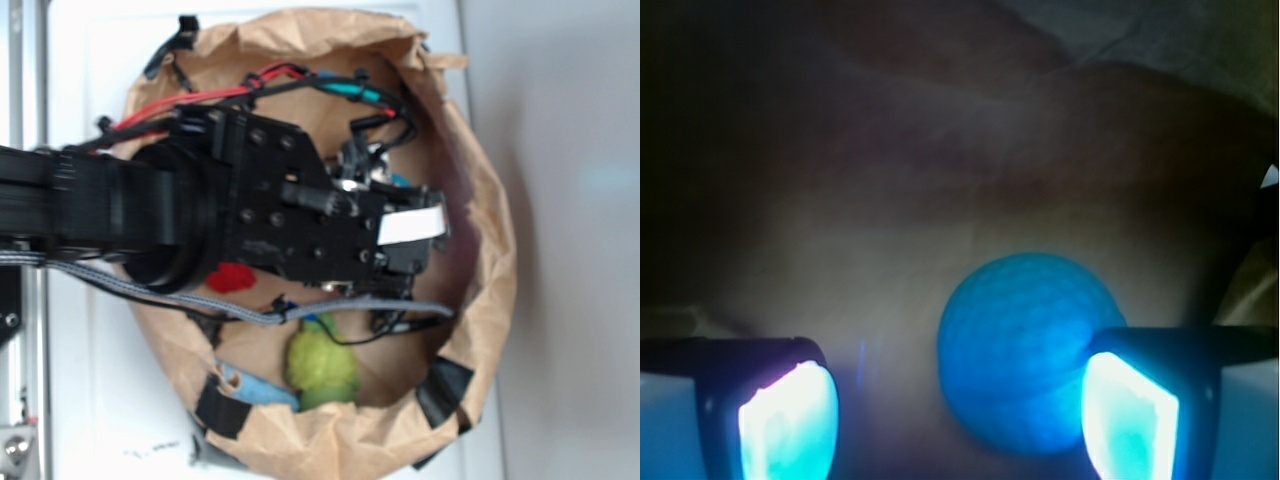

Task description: Grab the blue ball.

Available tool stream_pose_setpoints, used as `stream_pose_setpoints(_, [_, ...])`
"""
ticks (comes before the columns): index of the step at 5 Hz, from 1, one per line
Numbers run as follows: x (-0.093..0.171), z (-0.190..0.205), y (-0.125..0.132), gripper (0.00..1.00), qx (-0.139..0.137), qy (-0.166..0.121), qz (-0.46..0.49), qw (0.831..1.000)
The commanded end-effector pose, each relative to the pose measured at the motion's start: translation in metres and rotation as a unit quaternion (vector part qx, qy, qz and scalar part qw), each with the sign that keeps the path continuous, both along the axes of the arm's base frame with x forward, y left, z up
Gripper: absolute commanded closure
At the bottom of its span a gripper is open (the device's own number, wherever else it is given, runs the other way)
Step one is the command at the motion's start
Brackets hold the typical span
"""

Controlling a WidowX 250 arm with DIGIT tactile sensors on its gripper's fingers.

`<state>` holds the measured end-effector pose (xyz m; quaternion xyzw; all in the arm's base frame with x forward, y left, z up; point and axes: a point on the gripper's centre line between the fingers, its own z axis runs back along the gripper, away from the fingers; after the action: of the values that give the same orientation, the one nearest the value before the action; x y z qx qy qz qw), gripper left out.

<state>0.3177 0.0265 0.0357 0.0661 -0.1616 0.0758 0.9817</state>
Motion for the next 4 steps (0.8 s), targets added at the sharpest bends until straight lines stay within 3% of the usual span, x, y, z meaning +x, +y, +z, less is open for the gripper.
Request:
stream_pose_setpoints(1, [0.0174, 0.0036, 0.0108, 0.00, 0.016, -0.049, -0.002, 0.999])
stream_pose_setpoints(2, [0.0122, 0.0021, 0.0105, 1.00, 0.010, -0.059, -0.015, 0.998])
stream_pose_setpoints(4, [0.0096, 0.0051, 0.0032, 1.00, 0.008, -0.080, -0.028, 0.996])
